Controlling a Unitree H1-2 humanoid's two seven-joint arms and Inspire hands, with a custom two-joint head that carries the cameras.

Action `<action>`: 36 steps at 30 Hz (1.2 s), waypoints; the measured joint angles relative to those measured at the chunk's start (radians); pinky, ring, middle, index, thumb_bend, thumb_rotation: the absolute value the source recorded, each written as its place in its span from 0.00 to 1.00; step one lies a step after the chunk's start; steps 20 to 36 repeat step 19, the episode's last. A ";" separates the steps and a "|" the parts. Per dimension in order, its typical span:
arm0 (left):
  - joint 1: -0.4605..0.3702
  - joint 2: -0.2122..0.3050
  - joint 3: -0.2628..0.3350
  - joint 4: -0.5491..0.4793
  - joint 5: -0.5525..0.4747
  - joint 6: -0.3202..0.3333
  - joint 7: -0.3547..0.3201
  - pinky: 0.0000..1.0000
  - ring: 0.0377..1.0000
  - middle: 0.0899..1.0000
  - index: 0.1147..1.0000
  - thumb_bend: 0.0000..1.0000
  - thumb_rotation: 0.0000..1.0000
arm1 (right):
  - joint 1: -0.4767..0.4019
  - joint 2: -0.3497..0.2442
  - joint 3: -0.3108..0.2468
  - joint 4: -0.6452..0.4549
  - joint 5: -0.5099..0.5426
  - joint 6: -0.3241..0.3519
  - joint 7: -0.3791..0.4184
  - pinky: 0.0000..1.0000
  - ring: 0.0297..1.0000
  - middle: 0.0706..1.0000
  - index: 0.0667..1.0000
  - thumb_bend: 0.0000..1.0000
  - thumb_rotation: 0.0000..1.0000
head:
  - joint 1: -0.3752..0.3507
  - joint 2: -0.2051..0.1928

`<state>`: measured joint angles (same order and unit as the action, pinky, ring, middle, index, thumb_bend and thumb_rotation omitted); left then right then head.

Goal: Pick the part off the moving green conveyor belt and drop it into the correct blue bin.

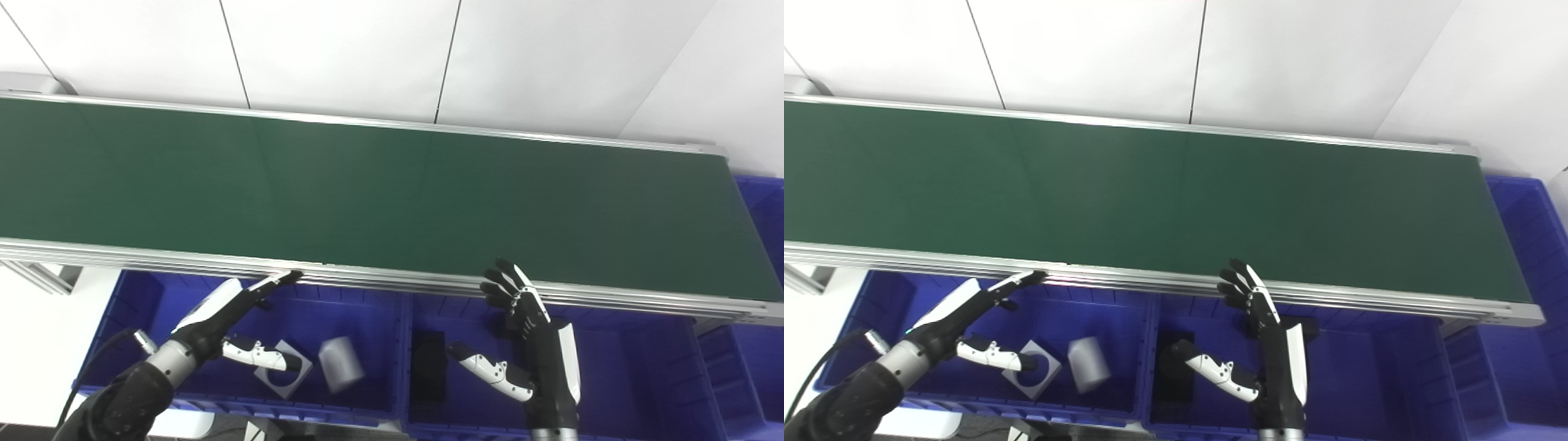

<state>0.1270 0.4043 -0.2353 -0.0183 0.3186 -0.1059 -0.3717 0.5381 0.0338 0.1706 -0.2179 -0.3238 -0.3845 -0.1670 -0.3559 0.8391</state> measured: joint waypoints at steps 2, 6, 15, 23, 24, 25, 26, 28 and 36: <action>0.003 0.000 0.004 0.000 -0.052 -0.029 -0.002 0.88 0.99 1.00 0.98 0.97 0.45 | 0.000 0.004 0.001 0.000 -0.019 0.000 -0.001 0.70 0.75 0.80 0.85 0.81 0.40 | -0.017 -0.005; 0.020 -0.033 0.041 -0.002 -0.246 -0.125 -0.007 0.87 0.94 0.95 0.91 0.93 0.45 | 0.008 0.016 0.001 0.000 -0.061 0.001 -0.005 0.70 0.75 0.80 0.84 0.82 0.41 | -0.035 -0.017; 0.050 -0.181 0.039 0.028 -0.535 -0.280 -0.045 0.87 0.89 0.87 0.88 0.94 0.44 | 0.030 0.022 -0.012 0.001 -0.117 0.005 -0.018 0.70 0.75 0.81 0.83 0.81 0.43 | -0.083 -0.063; 0.062 -0.228 0.057 0.101 -0.568 -0.315 -0.069 0.86 0.87 0.85 0.87 0.92 0.41 | 0.034 0.025 -0.015 0.003 -0.126 0.006 -0.024 0.68 0.74 0.80 0.82 0.81 0.44 | -0.109 -0.077; 0.062 -0.228 0.057 0.101 -0.568 -0.315 -0.069 0.86 0.87 0.85 0.87 0.92 0.41 | 0.034 0.025 -0.015 0.003 -0.126 0.006 -0.024 0.68 0.74 0.80 0.82 0.81 0.44 | -0.109 -0.077; 0.062 -0.228 0.057 0.101 -0.568 -0.315 -0.069 0.86 0.87 0.85 0.87 0.92 0.41 | 0.034 0.025 -0.015 0.003 -0.126 0.006 -0.024 0.68 0.74 0.80 0.82 0.81 0.44 | -0.109 -0.077; 0.062 -0.228 0.057 0.101 -0.568 -0.315 -0.069 0.86 0.87 0.85 0.87 0.92 0.41 | 0.034 0.025 -0.015 0.003 -0.126 0.006 -0.024 0.68 0.74 0.80 0.82 0.81 0.44 | -0.109 -0.077; 0.062 -0.228 0.057 0.101 -0.568 -0.315 -0.069 0.86 0.87 0.85 0.87 0.92 0.41 | 0.034 0.025 -0.015 0.003 -0.126 0.006 -0.024 0.68 0.74 0.80 0.82 0.81 0.44 | -0.109 -0.077; 0.062 -0.228 0.057 0.101 -0.568 -0.315 -0.069 0.86 0.87 0.85 0.87 0.92 0.41 | 0.034 0.025 -0.015 0.003 -0.126 0.006 -0.024 0.68 0.74 0.80 0.82 0.81 0.44 | -0.109 -0.077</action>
